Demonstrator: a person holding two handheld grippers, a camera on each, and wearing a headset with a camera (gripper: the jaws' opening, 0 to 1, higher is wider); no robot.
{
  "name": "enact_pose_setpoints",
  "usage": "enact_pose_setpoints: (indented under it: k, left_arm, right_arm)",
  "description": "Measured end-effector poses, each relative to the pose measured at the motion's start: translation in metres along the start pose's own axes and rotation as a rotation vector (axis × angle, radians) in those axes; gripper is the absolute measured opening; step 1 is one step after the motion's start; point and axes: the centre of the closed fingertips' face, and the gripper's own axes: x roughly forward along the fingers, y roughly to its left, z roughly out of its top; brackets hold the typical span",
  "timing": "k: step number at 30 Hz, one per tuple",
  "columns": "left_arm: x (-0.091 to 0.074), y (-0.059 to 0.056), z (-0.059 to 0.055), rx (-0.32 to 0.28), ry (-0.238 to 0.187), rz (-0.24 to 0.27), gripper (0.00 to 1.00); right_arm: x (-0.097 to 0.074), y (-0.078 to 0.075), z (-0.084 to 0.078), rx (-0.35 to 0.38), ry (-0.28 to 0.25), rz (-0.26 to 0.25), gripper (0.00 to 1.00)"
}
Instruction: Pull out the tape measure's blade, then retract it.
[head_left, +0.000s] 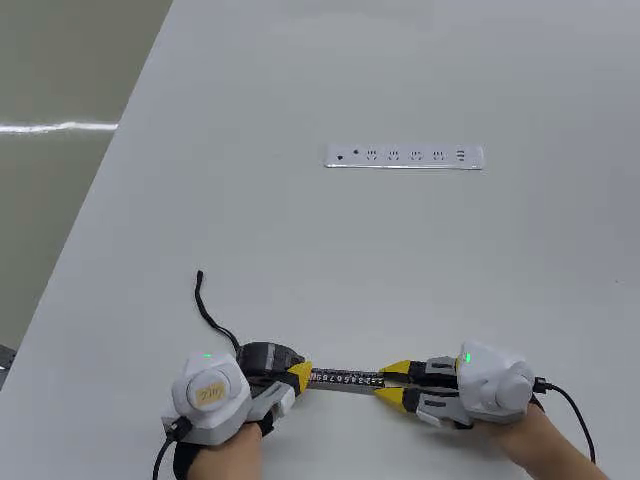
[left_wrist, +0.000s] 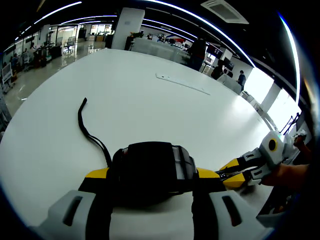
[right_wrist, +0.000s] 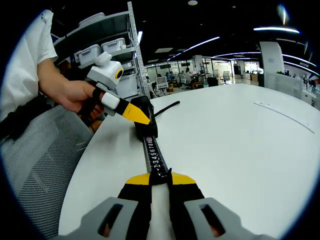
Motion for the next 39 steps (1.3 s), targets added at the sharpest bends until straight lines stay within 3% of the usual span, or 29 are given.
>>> enact_pose_setpoints:
  k: [27,39]
  left_arm:
    - [0.0,0.0,0.0,0.001,0.001,-0.001,0.62]
    - [0.0,0.0,0.0,0.002,0.003,-0.001,0.61]
  right_arm:
    - [0.03,0.006,0.011,0.005,0.002,0.023,0.11]
    - [0.036,0.007,0.014,-0.001,0.003,0.032,0.11]
